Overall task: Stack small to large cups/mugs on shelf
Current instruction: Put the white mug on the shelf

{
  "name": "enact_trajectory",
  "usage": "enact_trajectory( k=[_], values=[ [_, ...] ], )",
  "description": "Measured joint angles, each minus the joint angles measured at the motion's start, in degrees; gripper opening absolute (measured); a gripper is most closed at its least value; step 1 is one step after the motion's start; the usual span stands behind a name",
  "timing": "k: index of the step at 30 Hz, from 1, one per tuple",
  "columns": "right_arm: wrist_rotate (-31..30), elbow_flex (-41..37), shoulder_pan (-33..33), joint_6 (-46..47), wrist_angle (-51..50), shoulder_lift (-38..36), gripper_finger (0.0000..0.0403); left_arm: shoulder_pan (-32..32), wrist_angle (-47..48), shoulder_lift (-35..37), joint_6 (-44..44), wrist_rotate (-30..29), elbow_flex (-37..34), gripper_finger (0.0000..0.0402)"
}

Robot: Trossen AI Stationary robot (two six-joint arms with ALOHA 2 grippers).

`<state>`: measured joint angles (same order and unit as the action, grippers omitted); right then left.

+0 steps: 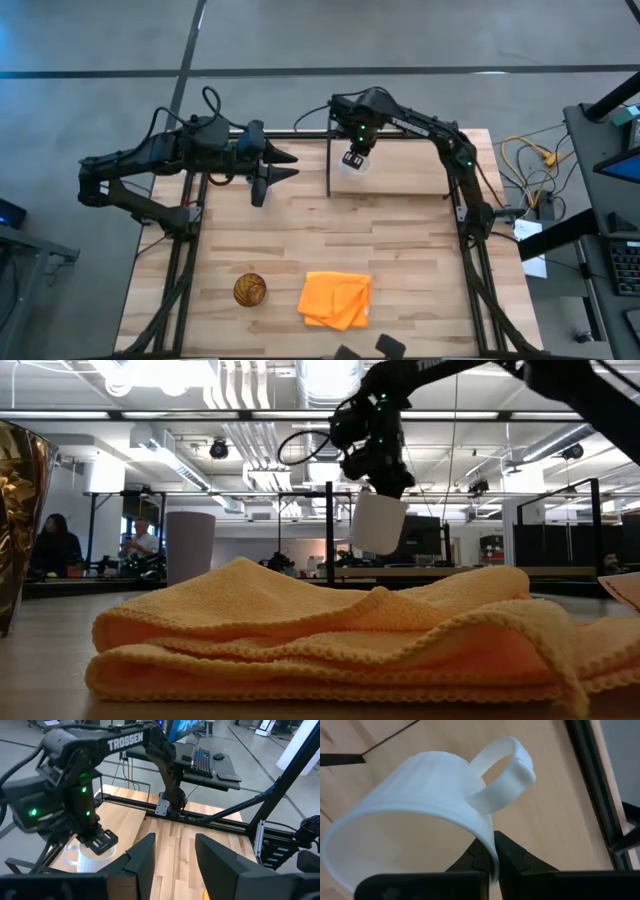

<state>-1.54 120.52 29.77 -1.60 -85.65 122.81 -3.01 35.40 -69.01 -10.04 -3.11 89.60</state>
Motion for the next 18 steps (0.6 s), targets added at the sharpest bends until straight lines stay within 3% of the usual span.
enact_trajectory(
  k=[10,18],
  values=[
    [0.0,8.8,0.0,-1.5,-1.5,5.8,0.0012,0.0,1.7,0.1,0.7,-0.2,0.0,0.0125],
    [0.0,10.0,0.0,-3.1,-4.2,7.1,0.0014,0.0,1.7,0.2,1.8,-0.2,-0.1,0.0125]
  ],
)
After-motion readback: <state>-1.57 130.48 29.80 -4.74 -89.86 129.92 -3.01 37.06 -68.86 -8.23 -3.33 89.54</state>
